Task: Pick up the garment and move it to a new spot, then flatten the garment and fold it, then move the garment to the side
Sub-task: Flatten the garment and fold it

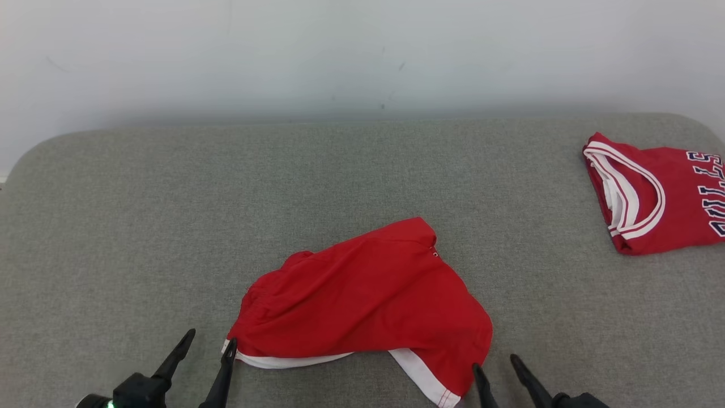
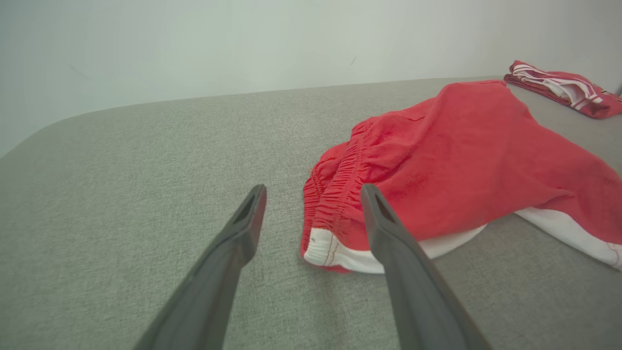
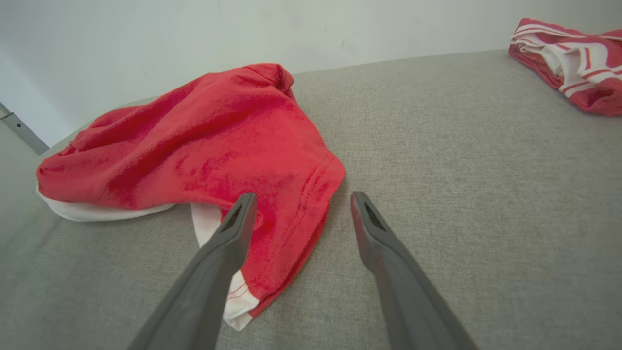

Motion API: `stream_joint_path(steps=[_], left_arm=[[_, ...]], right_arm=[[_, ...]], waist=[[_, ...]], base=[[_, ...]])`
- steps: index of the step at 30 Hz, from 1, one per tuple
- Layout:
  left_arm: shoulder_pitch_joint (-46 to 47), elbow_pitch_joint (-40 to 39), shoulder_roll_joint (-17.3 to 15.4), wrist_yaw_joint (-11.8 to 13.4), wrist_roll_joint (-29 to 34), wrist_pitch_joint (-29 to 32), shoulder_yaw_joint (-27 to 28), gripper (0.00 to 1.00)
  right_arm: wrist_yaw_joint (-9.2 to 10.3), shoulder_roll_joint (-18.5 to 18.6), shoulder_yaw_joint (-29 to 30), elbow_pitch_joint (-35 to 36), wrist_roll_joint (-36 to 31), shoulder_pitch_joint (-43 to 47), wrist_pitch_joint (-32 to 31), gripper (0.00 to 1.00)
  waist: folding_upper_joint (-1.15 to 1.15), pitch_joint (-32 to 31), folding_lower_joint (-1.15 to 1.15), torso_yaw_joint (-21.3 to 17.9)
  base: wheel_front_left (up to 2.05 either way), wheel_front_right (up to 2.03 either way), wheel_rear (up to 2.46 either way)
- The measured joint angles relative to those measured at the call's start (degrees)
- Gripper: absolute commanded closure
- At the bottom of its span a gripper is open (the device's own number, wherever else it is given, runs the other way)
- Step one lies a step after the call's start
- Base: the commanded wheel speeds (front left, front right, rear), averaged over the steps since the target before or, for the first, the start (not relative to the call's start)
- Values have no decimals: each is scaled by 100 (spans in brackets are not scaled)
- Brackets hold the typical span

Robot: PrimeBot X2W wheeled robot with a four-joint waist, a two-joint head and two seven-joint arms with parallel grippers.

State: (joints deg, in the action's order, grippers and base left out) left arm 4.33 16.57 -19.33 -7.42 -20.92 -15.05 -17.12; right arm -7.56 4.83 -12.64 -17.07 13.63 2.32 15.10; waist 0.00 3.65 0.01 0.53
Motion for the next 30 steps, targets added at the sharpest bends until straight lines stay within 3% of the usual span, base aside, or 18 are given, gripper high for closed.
stream_joint_path(steps=[10,23,24,25,26,30], left_arm=[[649,634,-442,0,-533,0,-700,0],[1104,1317,-573,-8,-1162,0,-1474,0],[1134,1390,-577,-8,-1217,0,-1527,25],[1141,1455,-566,-8,-1324,0,-1591,74],[1141,1505,-553,-8,-1389,0,-1653,100],[1143,1602,-553,-8,-1686,-1,-1795,100]], right_arm=[[0,-31,-823,-840,366,-179,-2,0],[0,-79,-1474,-1354,790,-605,4,0],[0,-87,-1513,-1399,822,-642,5,40],[0,-91,-1551,-1444,861,-689,4,59],[1,-97,-1594,-1484,896,-733,4,100],[0,-138,-1673,-1505,1001,-789,1,100]], waist=[[0,307,0,-144],[0,420,0,-249],[0,415,0,-255],[0,409,0,-260],[0,397,-1,-264],[0,323,-1,-282]], base=[[0,0,0],[0,0,0],[0,0,0],[0,0,0],[0,0,0],[0,0,0]])
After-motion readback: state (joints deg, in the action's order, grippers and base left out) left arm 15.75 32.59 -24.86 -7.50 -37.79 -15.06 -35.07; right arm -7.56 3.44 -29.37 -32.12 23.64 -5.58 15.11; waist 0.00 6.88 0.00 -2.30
